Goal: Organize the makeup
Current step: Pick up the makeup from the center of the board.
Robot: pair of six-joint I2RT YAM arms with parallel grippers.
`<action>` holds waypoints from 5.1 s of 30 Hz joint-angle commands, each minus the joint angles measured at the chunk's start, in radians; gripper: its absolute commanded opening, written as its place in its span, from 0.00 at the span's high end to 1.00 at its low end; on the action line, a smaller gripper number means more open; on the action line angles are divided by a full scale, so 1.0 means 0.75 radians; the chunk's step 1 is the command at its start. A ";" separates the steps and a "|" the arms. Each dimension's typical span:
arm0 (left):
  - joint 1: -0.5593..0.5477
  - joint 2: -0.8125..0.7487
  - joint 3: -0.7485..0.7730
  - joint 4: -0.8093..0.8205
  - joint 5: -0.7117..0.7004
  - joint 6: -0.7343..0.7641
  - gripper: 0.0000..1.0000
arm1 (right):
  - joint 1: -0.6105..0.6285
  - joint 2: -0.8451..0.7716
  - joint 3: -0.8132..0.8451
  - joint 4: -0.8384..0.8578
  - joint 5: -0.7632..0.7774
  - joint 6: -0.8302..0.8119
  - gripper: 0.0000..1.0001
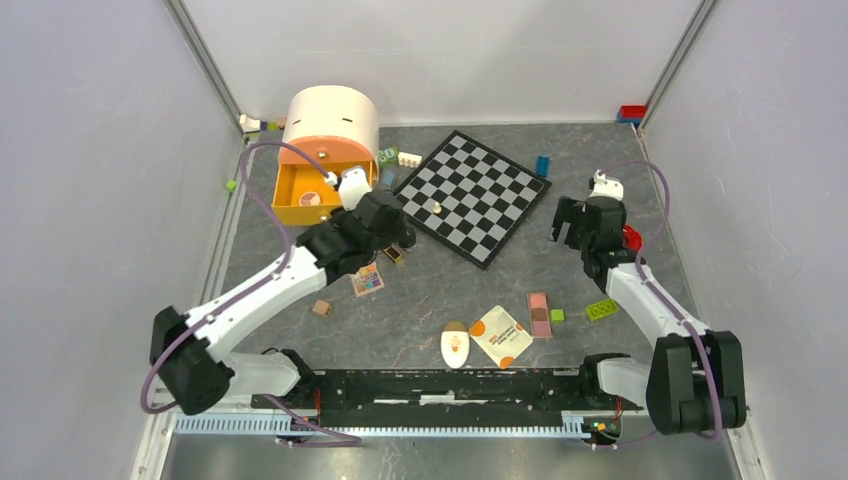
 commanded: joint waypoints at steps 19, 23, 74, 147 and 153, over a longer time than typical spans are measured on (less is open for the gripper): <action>0.002 -0.832 -0.349 -0.240 0.145 0.431 0.13 | 0.289 0.039 0.120 -0.682 -0.168 -0.004 0.01; 0.002 -0.938 -0.356 -0.238 0.127 0.418 0.12 | 0.326 0.057 0.082 -0.677 -0.190 -0.012 0.01; 0.001 -1.154 -0.305 -0.405 0.111 0.487 0.10 | -0.147 0.790 0.995 -0.727 -0.278 -0.471 0.03; 0.000 -0.882 -0.181 0.163 0.636 0.213 0.11 | 0.945 0.229 0.330 0.554 -0.724 0.504 0.74; -0.001 -0.889 -0.222 0.190 0.621 0.219 0.15 | 1.081 0.266 0.239 0.866 -0.642 0.737 0.74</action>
